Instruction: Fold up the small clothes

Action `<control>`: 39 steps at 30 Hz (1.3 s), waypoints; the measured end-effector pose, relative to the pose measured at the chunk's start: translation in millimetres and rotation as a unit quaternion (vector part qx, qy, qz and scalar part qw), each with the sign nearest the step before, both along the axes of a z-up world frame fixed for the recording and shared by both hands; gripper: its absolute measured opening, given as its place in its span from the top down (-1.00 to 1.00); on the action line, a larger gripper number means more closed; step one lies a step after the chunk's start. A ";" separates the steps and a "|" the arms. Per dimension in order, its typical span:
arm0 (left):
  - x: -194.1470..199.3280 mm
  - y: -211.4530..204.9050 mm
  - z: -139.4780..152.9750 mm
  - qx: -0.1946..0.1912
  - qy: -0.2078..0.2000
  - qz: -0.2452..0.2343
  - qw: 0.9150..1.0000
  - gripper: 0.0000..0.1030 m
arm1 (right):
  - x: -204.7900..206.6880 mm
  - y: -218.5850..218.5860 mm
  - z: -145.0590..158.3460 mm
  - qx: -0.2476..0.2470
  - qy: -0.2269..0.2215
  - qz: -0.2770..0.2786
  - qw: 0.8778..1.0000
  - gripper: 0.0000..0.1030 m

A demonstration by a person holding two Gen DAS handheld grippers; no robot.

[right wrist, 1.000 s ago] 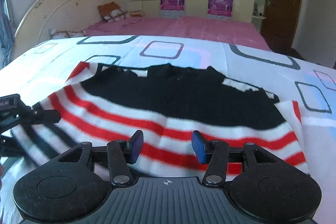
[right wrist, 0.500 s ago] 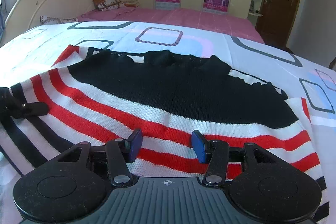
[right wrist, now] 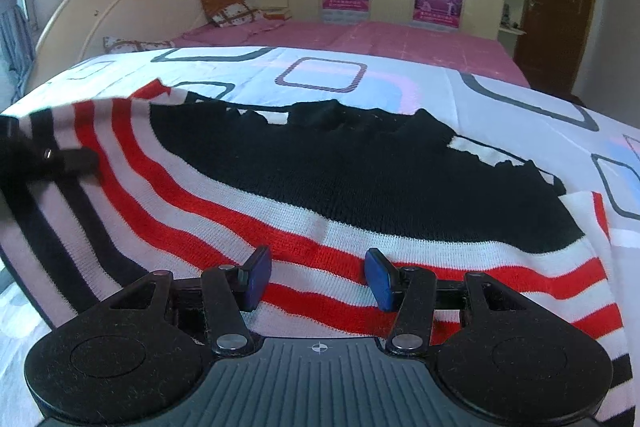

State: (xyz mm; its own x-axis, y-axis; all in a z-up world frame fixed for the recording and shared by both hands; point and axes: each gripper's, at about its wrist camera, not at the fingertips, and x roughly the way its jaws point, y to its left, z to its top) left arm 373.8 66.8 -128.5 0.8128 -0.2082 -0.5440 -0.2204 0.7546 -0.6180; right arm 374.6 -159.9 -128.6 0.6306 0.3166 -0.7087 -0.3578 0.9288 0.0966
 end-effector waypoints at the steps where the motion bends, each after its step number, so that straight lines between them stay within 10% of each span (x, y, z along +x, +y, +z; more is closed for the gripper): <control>1: 0.9 -6.4 6.0 0.009 -0.006 -0.006 1.000 0.66 | 1.8 -4.0 2.6 0.010 0.006 0.001 1.000 0.01; 12: 26.5 -120.2 51.8 0.110 -0.064 -0.139 0.982 0.65 | -7.9 -86.3 28.1 0.034 -0.004 -0.046 0.998 0.02; 22: 22.3 -234.8 -7.0 0.186 -0.032 -0.276 0.942 0.61 | -28.9 -180.8 24.1 0.022 0.014 -0.123 0.992 0.01; 35: -34.0 -250.4 -4.4 0.237 -0.034 -0.358 0.902 -0.05 | -14.6 -197.1 50.9 0.162 0.036 -0.103 0.981 0.01; 39: -46.9 -227.1 8.4 0.225 -0.031 -0.358 0.906 -0.05 | 2.3 -180.1 39.9 0.197 0.083 -0.082 0.974 0.01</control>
